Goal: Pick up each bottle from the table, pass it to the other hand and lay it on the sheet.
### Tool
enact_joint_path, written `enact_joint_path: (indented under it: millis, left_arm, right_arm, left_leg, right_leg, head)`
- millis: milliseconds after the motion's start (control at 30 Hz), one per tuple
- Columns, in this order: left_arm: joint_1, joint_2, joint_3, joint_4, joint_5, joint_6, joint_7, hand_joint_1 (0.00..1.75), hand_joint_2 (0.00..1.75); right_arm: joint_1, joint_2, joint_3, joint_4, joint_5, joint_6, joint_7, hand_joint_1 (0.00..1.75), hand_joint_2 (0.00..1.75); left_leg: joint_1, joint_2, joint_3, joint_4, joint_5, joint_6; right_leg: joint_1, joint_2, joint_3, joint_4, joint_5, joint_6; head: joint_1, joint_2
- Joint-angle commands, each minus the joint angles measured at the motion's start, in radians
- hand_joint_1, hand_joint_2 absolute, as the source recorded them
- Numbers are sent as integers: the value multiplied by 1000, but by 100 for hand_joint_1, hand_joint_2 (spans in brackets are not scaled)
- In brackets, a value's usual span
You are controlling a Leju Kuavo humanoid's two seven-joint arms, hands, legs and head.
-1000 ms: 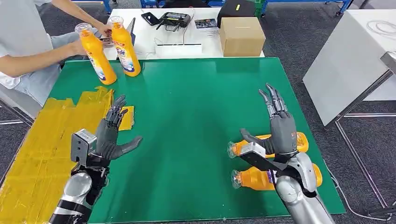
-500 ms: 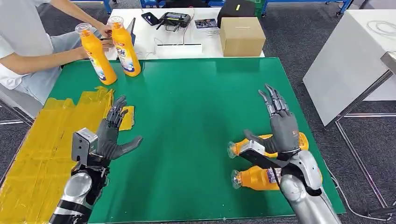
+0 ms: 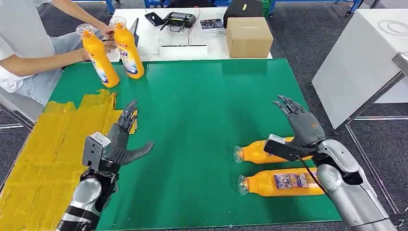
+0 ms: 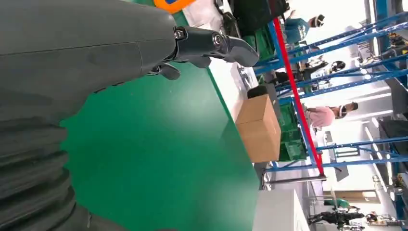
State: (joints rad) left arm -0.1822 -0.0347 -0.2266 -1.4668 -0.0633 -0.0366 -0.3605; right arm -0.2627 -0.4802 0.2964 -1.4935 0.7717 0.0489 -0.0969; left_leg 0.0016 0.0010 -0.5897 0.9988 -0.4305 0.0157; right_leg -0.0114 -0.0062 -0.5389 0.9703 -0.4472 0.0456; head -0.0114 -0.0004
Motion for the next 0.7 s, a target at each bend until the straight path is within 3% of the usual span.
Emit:
enact_joint_path:
  millis: [33, 233, 700]
  left_arm:
    - [-37, -5, -18, 64, -12, 1, 6, 0, 175]
    - [-58, -6, -16, 92, -12, 1, 6, 0, 175]
    - [-76, -10, -20, 115, -4, -4, 4, 0, 175]
  right_arm:
    - [-39, -11, 68, 78, -2, 7, 7, 0, 175]
    - [-43, -43, 130, 75, -62, 75, -40, 0, 175]
    - [-69, -60, 193, 153, -52, 90, -15, 0, 175]
  left_leg:
    - [1, 0, 4, -1, -1, -1]
    - [1, 0, 3, -1, 0, 0]
    - [1, 1, 3, -1, -1, -1]
  right_leg:
    - [1, 0, 5, -2, 0, -1]
    - [1, 0, 3, -1, 0, -1]
    - [1, 1, 4, -1, 0, -1]
  head:
    - [0, 0]
    - [0, 0]
    - [0, 0]
